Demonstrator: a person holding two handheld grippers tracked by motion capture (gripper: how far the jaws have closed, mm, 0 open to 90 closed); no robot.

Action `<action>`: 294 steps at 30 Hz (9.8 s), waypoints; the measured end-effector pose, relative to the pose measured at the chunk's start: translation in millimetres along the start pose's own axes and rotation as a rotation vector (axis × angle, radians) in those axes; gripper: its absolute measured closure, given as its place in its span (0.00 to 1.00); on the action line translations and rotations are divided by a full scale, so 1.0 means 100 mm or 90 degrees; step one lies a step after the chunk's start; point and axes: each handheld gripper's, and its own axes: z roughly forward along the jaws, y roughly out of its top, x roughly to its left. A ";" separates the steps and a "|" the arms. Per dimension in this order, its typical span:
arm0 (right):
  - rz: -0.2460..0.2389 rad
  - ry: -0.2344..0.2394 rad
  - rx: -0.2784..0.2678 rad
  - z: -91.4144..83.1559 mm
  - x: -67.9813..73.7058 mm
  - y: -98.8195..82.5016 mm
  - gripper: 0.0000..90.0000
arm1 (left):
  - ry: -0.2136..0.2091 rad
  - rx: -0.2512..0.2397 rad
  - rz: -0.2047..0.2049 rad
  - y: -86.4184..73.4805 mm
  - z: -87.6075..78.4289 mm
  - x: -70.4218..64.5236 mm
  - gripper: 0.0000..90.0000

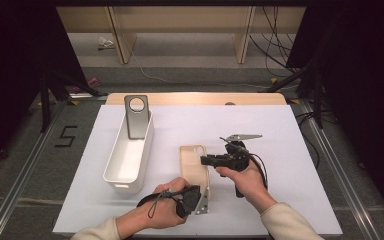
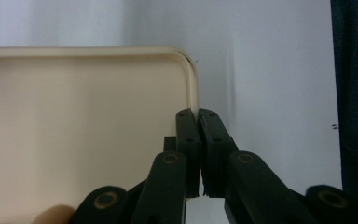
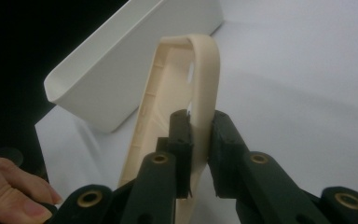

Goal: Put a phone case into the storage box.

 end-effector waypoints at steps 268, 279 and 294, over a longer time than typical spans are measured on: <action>-0.109 -0.218 -0.147 -1.12 -0.45 -0.36 0.21 | 0.379 -0.425 -0.677 -1.67 -1.71 1.52 0.93; -0.109 -0.218 -0.147 -1.12 -0.45 -0.36 0.21 | 0.394 -0.412 -0.673 -1.73 -1.73 1.53 0.93; -0.108 -0.218 -0.147 -1.12 -0.45 -0.36 0.21 | 0.410 -0.399 -0.670 -1.80 -1.68 1.56 0.93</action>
